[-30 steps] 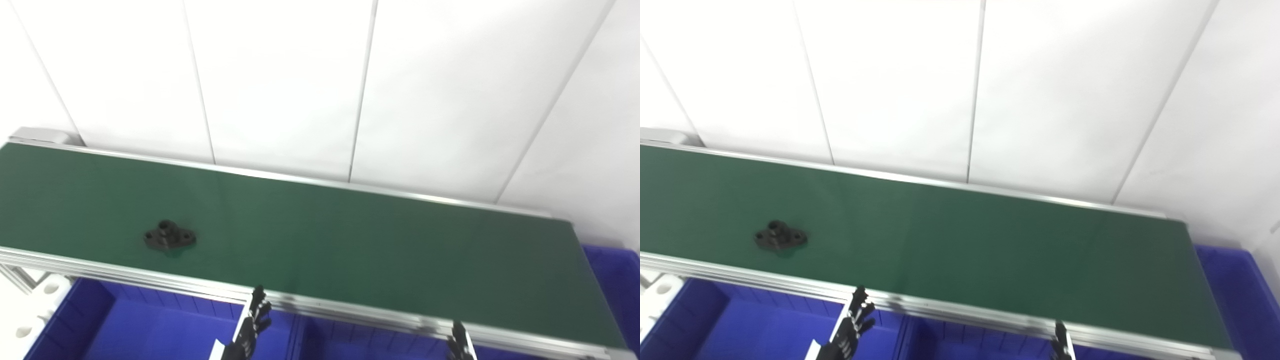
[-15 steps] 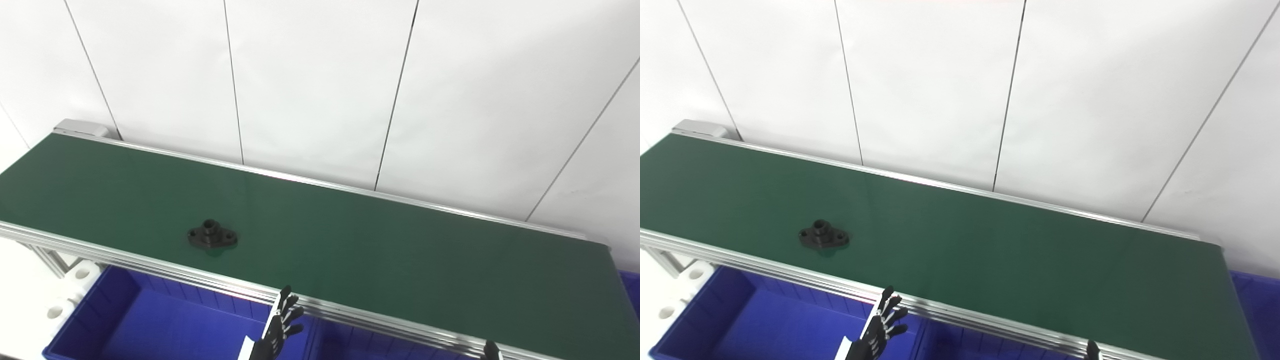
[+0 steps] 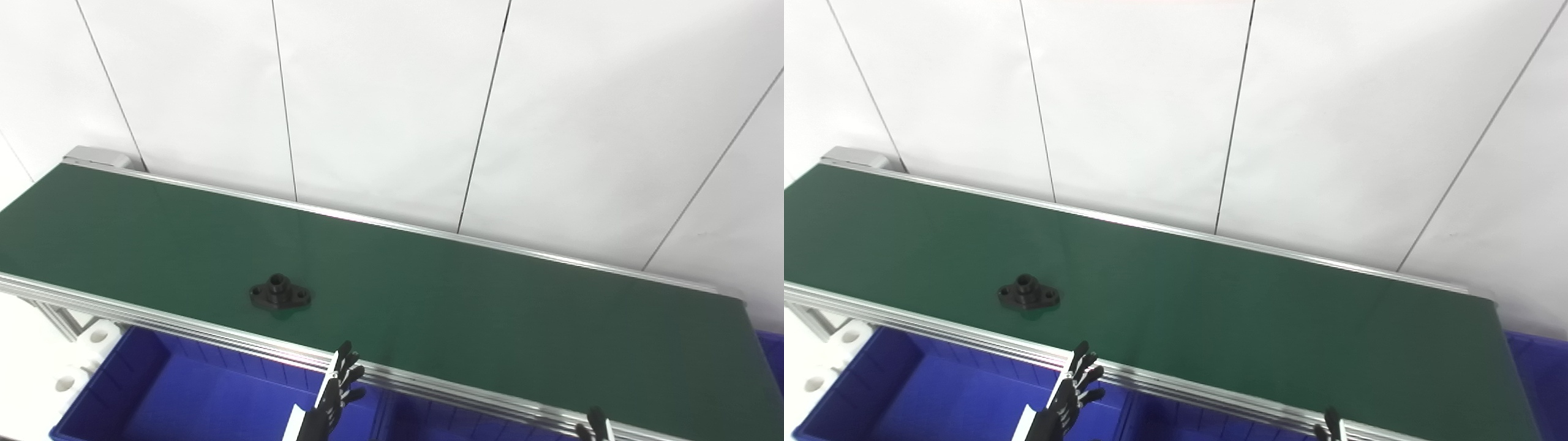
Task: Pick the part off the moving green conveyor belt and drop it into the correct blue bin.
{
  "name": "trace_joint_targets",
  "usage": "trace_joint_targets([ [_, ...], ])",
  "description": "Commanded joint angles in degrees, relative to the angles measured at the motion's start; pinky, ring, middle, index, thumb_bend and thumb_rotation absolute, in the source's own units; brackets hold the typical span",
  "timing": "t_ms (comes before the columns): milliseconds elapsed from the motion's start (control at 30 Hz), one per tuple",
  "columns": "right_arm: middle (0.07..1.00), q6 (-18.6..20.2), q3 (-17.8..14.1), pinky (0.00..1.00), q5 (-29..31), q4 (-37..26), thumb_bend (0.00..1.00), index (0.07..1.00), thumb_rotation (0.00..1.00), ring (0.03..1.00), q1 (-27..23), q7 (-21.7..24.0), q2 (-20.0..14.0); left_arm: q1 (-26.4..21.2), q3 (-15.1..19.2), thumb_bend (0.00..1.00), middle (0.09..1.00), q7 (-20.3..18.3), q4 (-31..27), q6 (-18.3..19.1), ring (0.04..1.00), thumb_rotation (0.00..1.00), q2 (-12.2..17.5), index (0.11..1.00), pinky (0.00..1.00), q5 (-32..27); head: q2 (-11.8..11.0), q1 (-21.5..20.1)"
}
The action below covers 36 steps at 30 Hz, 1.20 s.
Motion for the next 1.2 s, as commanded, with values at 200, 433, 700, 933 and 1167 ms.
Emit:
trace_joint_targets([
  [200,0.902,-1.6,-0.2,0.79,-10.9,-6.4,0.84,0.966,0.49,0.842,-2.6,-3.6,0.9,-0.7,-0.2,0.82,0.997,-3.0,-2.7,0.4,0.952,0.76,2.4,1.000,0.87,-4.4,2.0,-5.7],
  [433,0.876,4.5,-1.1,0.76,-13.2,-10.3,0.99,0.933,0.25,0.812,-6.4,-1.7,0.6,-1.7,-0.3,0.82,1.000,-3.8,-3.2,1.6,0.983,0.81,2.8,1.000,0.93,-5.8,2.8,-7.9],
  [700,0.870,11.0,0.0,0.70,-18.0,-11.1,1.00,0.917,0.23,0.817,-12.7,1.4,-0.9,-1.8,-0.8,0.79,1.000,-4.7,-3.6,1.7,0.997,0.82,3.2,1.000,0.96,-6.6,3.3,-8.3],
  [933,0.871,15.4,2.0,0.67,-22.8,-9.7,0.98,0.908,0.30,0.800,-19.2,5.1,-3.2,-1.6,-1.3,0.78,1.000,-4.6,-3.9,2.1,0.990,0.81,3.1,1.000,0.95,-6.6,3.1,-8.0],
  [1167,0.859,19.0,5.6,0.60,-29.0,-6.4,1.00,0.890,0.31,0.750,-27.2,8.4,-4.2,-1.2,-1.7,0.81,0.997,-4.2,-4.4,2.9,0.970,0.82,2.7,1.000,0.92,-5.3,3.1,-7.9],
])
